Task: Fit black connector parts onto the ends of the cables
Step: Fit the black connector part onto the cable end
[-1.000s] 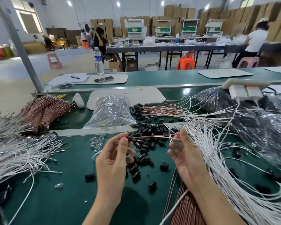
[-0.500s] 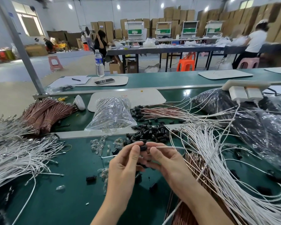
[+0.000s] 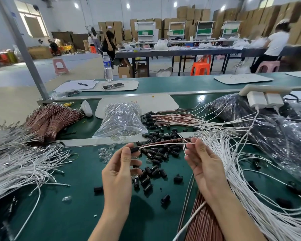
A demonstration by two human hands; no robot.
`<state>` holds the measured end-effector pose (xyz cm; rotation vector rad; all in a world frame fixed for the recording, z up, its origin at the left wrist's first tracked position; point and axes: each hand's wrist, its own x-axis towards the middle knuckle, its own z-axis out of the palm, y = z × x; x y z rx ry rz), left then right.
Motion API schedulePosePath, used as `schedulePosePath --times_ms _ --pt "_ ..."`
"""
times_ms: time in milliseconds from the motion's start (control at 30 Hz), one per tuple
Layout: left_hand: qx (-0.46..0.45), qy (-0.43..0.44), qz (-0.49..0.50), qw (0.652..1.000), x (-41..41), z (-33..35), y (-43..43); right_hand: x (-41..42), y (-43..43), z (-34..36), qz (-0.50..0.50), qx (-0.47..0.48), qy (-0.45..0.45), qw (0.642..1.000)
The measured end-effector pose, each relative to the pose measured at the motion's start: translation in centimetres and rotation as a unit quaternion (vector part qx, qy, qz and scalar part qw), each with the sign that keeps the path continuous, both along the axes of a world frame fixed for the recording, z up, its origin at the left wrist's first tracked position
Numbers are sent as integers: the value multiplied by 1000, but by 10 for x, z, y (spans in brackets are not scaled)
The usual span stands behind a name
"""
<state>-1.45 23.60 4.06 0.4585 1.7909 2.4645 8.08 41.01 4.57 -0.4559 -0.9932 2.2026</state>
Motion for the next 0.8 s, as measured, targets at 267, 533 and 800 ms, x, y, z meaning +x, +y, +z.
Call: schedulePosePath --times_ms 267,533,800 --pt "-37 0 -58 998 11 -5 9 -9 -26 -2 128 99 -39 986" --pt "-98 30 -119 988 18 -10 16 -14 -41 -5 122 218 -97 963" --pt "-116 43 -97 988 18 -14 17 -13 -41 -4 85 220 -95 967"
